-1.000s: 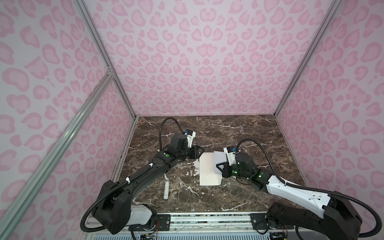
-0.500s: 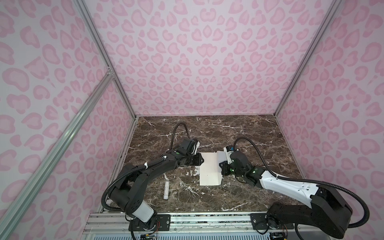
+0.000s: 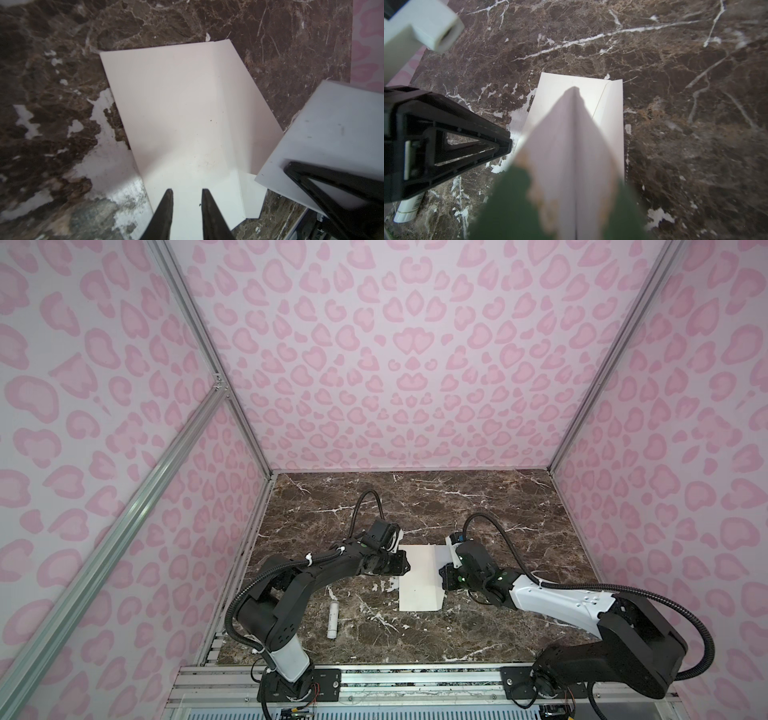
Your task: Place the letter into the envelope and seal it
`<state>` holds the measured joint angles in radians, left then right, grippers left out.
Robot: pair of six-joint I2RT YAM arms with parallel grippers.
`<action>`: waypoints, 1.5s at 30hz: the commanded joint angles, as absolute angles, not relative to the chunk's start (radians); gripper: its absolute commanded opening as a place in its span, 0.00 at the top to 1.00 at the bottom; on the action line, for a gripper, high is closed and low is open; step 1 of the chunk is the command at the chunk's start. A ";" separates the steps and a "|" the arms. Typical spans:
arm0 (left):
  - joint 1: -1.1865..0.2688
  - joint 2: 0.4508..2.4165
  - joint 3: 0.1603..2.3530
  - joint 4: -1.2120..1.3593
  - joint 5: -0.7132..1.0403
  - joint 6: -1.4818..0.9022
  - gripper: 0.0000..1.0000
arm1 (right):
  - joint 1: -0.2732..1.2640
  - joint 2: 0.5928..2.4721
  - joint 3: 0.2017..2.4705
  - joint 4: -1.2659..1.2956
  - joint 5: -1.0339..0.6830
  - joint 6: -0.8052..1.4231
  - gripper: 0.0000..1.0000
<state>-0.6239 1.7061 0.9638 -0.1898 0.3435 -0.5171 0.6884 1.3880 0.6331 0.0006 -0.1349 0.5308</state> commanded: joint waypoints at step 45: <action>-0.592 1.824 0.879 -0.157 0.406 -0.519 0.76 | 0.661 1.541 0.520 0.274 -0.269 0.549 1.00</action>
<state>-0.5915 1.8053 0.8917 -0.0410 0.4866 -0.5266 0.6651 1.5318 0.5293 0.2245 -0.2466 0.5159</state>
